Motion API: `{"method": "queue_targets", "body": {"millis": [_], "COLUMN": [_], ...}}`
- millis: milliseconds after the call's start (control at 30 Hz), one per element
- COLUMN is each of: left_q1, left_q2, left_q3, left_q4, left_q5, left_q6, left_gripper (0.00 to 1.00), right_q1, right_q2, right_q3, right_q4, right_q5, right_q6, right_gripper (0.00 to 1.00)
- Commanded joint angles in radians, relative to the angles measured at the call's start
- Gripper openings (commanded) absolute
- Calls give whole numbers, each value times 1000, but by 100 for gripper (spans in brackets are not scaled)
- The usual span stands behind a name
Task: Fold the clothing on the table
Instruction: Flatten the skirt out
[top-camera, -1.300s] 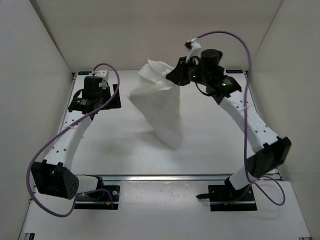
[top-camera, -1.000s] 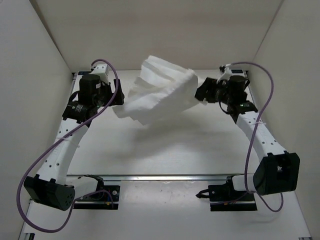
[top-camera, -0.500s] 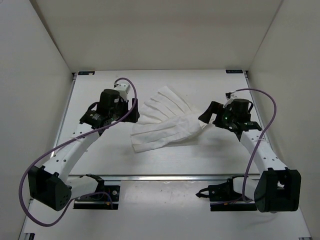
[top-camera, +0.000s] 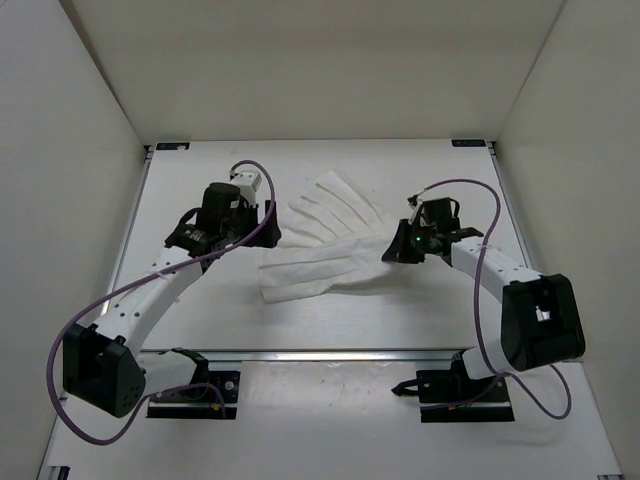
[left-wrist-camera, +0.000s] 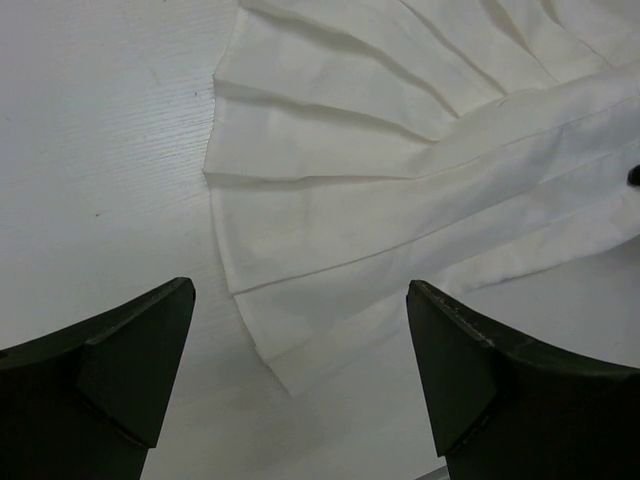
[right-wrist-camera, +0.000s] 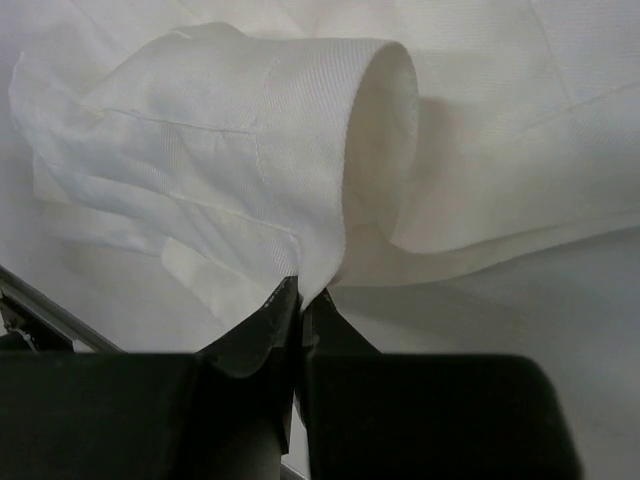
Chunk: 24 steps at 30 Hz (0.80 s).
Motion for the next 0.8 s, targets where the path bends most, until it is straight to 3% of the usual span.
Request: {"method": "queue_targets", "body": {"millis": [0,100,167,200,233,267,333,367,500,600,700,733,767], "left_q1": [2,2,-14,-25,-36,-53,-64,-74,-140,-255,-343,-346,-357], "left_q2": [10,81,115,150,168,193,233,255,342,428,540,581,615], "left_q3": [19,60,89,109,118,135,175,181,241,306,384,408,424], "left_q4": [39,78,94,98,97,95,95,100,166,203,197,198,198], "left_q5": [21,47,48,32,25,30,24,39,81,12,-16,2,16], "left_q6": [14,10,17,23,27,40,50,66,127,219,256,245,238], "left_gripper": [99,99,98,99,98,98,99,99,99,98,95,90,77], "right_q1": [6,-44,-75,-90,-95,-86,-60,-79,-286,-282,-173,-162,-176], "right_q2": [-90,-256,-345,-365,-364,-376,-407,-430,-450,-424,-364,-332,-321], "right_q3": [4,-83,-123,-128,-116,-90,-22,11,9,-37,-57,-53,-56], "right_q4": [-73,-223,-429,-557,-608,-691,-727,-715,-606,-509,-437,-419,-409], "right_q5": [17,-62,-122,-146,-110,-66,54,82,-25,-13,85,87,65], "right_q6": [-5,28,-1,-23,-65,-66,-55,-42,-78,-46,-6,-9,-6], "right_gripper": [0,1,1,15,37,48,81,84,84,80,57,45,38]}}
